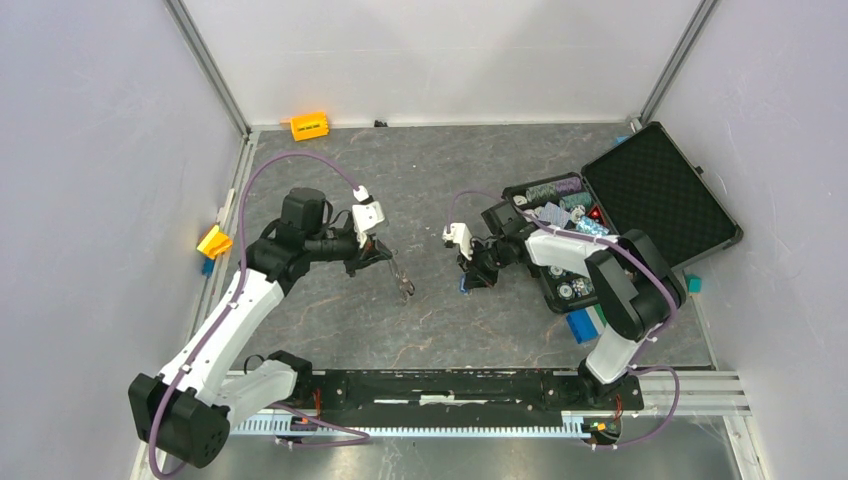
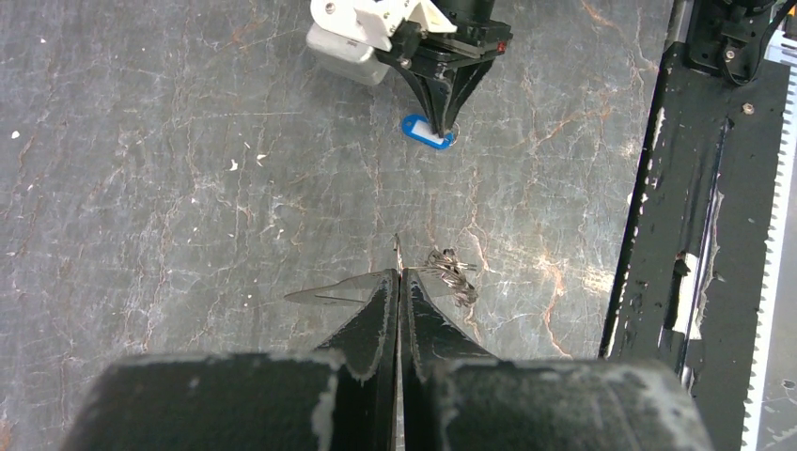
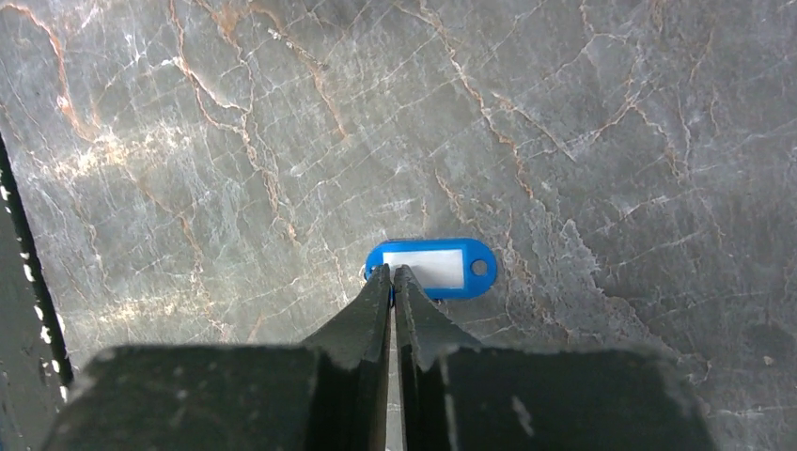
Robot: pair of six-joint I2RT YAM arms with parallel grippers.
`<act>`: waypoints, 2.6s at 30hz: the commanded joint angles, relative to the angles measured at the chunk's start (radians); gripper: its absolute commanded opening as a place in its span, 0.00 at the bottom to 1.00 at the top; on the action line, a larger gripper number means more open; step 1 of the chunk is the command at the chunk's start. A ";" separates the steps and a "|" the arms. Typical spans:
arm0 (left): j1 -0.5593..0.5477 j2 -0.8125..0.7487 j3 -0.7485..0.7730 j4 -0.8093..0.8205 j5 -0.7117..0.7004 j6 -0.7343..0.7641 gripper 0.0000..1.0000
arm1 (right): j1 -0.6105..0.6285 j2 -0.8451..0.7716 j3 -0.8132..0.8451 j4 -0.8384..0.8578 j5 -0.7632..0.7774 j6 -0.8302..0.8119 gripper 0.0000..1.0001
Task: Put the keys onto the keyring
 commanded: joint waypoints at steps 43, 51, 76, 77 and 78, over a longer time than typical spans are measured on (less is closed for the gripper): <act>-0.004 -0.021 -0.007 0.046 0.020 -0.016 0.02 | 0.018 -0.076 -0.075 0.020 0.071 0.053 0.45; -0.004 -0.028 -0.014 0.047 0.017 -0.017 0.02 | 0.028 -0.059 -0.079 0.026 0.059 0.058 0.39; -0.003 -0.040 -0.032 0.055 0.004 -0.008 0.02 | 0.029 -0.091 -0.010 -0.005 0.043 0.034 0.03; -0.004 -0.042 -0.032 0.055 0.003 -0.008 0.02 | 0.029 -0.094 -0.009 -0.007 0.040 0.034 0.04; -0.004 -0.041 -0.033 0.055 0.003 -0.008 0.02 | 0.029 -0.093 -0.007 -0.009 0.037 0.031 0.07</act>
